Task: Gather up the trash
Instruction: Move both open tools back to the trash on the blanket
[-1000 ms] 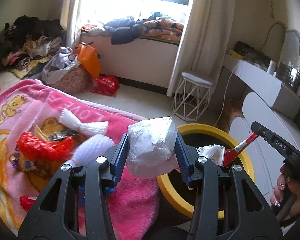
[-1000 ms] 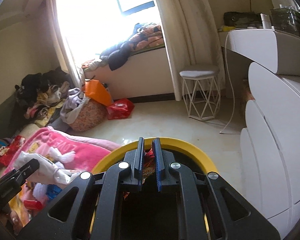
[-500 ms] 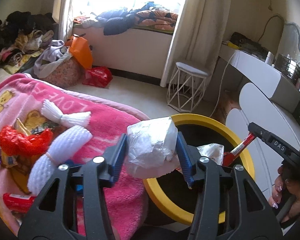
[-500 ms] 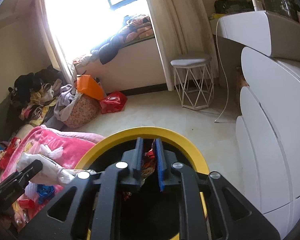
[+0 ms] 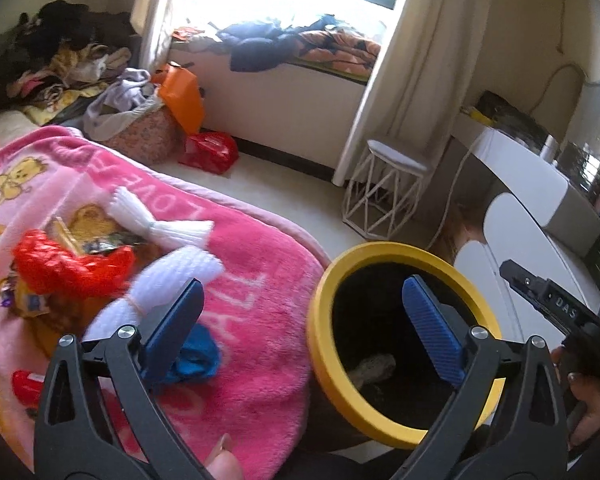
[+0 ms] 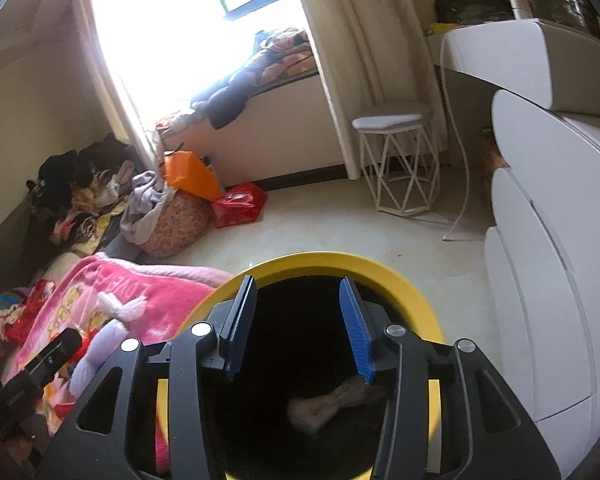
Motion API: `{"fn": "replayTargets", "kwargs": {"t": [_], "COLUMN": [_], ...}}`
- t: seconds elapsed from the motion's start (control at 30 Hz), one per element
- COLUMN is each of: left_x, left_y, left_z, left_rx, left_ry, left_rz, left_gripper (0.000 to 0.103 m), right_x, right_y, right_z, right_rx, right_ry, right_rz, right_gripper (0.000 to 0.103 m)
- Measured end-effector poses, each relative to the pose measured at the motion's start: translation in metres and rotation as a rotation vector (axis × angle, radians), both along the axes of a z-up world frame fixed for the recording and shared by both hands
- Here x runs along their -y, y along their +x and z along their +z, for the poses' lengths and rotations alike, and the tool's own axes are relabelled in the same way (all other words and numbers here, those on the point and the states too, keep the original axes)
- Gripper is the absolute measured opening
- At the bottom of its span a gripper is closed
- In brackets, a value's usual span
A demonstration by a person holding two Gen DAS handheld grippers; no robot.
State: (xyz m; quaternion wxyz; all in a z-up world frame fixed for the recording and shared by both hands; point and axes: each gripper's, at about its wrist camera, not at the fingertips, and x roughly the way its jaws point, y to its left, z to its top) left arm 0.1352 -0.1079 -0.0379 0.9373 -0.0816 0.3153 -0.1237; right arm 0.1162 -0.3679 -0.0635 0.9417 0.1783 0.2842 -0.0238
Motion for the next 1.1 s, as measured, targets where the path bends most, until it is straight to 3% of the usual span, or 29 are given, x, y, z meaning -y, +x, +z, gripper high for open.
{"fn": "replayTargets", "kwargs": {"t": [0.53, 1.1], "left_x": [-0.089, -0.173], "left_y": [-0.011, -0.021], "left_z": [0.021, 0.017], "left_rx": [0.058, 0.039], "left_ry": [-0.017, -0.042], "left_rz": [0.206, 0.385], "left_gripper": [0.092, 0.092], "right_x": [-0.102, -0.196], "right_y": [0.019, 0.045], "right_z": [0.022, 0.024], "right_rx": [0.004, -0.041], "right_ry": [-0.023, 0.0], "right_rz": [0.273, 0.483], "right_gripper": [0.054, 0.062]}}
